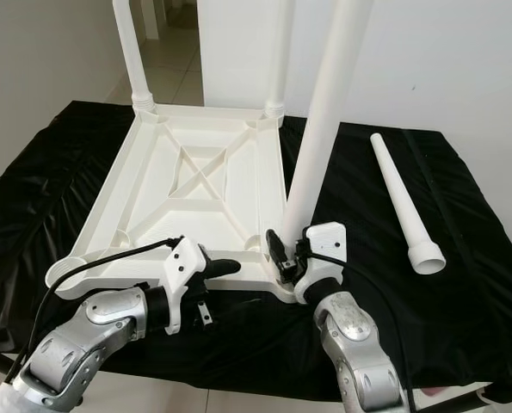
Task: Building children table
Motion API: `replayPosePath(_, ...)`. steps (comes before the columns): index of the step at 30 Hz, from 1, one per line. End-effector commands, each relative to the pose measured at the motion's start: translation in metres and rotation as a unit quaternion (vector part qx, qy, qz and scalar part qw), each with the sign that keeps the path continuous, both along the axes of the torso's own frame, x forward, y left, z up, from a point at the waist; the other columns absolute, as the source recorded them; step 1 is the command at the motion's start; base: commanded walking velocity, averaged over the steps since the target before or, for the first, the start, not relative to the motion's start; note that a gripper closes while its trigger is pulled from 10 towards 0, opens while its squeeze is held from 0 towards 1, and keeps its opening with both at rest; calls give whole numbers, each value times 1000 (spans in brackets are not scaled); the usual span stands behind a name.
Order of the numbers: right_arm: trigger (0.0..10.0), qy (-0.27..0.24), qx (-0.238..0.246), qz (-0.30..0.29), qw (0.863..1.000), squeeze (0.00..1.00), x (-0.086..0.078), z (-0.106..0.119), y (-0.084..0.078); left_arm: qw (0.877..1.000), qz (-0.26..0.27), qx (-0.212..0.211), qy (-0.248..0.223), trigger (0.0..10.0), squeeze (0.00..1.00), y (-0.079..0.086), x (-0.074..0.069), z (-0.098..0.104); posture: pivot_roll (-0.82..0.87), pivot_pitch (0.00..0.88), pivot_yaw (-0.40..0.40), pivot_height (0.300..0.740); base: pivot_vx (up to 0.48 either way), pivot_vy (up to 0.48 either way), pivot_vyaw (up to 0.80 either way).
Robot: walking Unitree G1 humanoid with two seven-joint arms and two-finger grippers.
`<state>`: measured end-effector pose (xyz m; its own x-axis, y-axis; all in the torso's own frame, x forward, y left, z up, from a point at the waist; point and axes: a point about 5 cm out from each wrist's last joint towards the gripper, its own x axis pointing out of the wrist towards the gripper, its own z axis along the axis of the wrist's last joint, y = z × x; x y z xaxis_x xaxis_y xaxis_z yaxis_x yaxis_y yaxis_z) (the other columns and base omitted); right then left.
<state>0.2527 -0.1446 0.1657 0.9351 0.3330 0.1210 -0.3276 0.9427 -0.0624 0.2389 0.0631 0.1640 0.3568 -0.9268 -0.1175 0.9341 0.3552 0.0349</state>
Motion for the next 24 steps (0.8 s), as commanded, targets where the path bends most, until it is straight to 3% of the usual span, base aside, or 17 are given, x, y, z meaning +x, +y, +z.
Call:
replayPosePath(1, 10000, 27, -10, -10, 1000, 0, -5, -13, -8, 1000, -18, -4, 6, 10000, 0, -1, -4, 2, -15, 71, -28, 740, 0, 0, 0)
replayPosePath(13, 10000, 45, -7, -15, 999, 0, -10, -29, -11, 1000, -19, -2, 6, 10000, 0, 0, -3, 4, -14, 74, -20, 740, 0, 0, 0)
replayPosePath(17, 10000, 31, -47, 4, 998, 0, -11, -33, -8, 1000, -16, 1, 6, 10000, 0, 2, -3, 4, -13, 74, -21, 740, 0, 0, 0)
replayPosePath(21, 10000, 3, -122, 37, 992, 0, -11, -35, -6, 1000, -12, 2, 5, 10000, 0, 3, -2, 5, -5, 66, -21, 740, 0, 0, 0)
replayPosePath(24, 10000, -2, -135, 45, 990, 0, -11, -36, -6, 1000, -12, 2, 5, 10000, 0, 4, -2, 5, -5, 66, -21, 740, 0, 0, 0)
